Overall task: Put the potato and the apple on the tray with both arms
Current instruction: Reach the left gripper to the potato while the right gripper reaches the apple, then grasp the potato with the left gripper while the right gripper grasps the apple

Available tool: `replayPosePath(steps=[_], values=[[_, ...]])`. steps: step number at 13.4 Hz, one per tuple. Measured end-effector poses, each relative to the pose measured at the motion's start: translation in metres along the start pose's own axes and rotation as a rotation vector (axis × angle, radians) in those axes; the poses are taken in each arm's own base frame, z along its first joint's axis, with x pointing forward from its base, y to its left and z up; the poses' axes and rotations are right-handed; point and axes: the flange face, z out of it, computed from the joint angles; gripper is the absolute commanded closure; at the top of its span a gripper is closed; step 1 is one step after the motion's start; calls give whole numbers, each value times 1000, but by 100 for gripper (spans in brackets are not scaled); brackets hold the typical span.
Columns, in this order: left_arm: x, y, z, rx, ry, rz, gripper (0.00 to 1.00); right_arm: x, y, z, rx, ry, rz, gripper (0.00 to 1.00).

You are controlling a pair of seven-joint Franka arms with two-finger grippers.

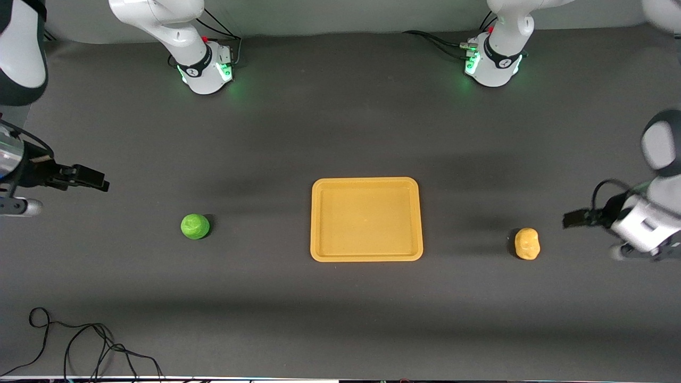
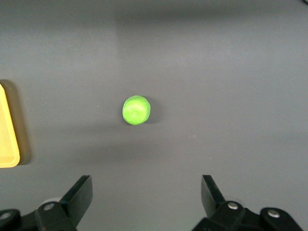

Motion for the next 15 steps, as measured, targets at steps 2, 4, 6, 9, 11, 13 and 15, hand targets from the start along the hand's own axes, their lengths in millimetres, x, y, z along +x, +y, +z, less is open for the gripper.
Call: replayPosePath(steps=[2,4,6,9,11,13,15], values=[[13,-1,51,-10,-12,1,0,8,-7,19,-2,-6,-10,0],[19,-1,104,-17,-11,1,0,16,-11,46,-3,6,-15,0],[16,7,149,-23,-5,10,0,21,-13,74,-4,22,-18,0],[7,16,185,-26,-15,21,2,26,-21,123,-9,0,-28,0],[5,18,193,-26,-17,24,28,32,-21,161,-13,-1,-24,0],[5,20,195,-23,-17,31,62,33,-23,197,-8,37,-19,0],[5,21,193,-20,-14,34,77,26,-32,228,25,67,26,0]])
